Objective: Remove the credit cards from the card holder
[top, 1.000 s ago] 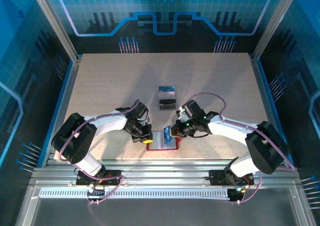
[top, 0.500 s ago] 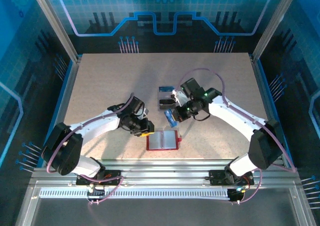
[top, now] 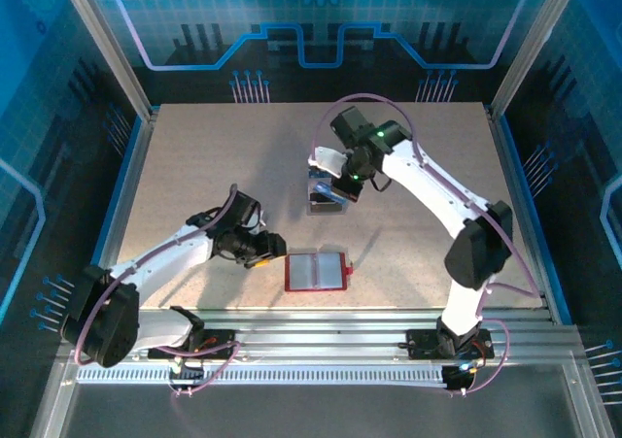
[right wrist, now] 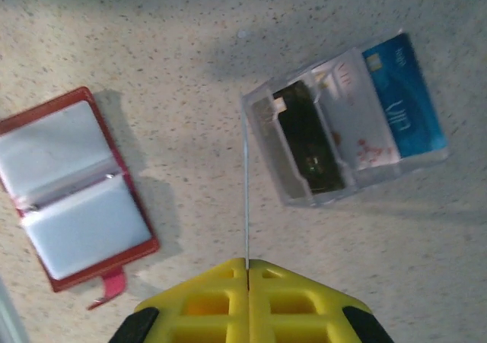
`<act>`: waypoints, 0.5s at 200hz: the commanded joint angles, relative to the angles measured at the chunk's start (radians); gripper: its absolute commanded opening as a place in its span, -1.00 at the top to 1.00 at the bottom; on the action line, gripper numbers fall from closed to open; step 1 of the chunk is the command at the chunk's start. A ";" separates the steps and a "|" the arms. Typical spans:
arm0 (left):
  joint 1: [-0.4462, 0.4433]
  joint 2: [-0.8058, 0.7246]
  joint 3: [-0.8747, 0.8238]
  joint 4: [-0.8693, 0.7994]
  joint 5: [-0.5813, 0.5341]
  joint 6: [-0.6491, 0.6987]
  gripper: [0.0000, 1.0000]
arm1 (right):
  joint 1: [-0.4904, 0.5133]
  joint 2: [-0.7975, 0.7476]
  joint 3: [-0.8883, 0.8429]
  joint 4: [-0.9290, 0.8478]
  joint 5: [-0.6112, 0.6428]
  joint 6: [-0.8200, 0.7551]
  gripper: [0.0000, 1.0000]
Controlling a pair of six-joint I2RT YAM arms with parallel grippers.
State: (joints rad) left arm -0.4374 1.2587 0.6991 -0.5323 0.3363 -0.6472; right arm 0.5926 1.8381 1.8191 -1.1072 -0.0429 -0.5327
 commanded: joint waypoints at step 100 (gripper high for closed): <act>0.071 -0.125 -0.105 -0.082 -0.003 -0.031 -0.16 | -0.082 0.530 0.643 -0.207 0.101 -0.312 1.00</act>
State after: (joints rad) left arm -0.3756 1.1393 0.6159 -0.5945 0.3328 -0.6552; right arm 0.5217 2.3219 2.4027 -1.2900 0.0357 -0.7780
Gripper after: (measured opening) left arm 0.578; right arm 0.041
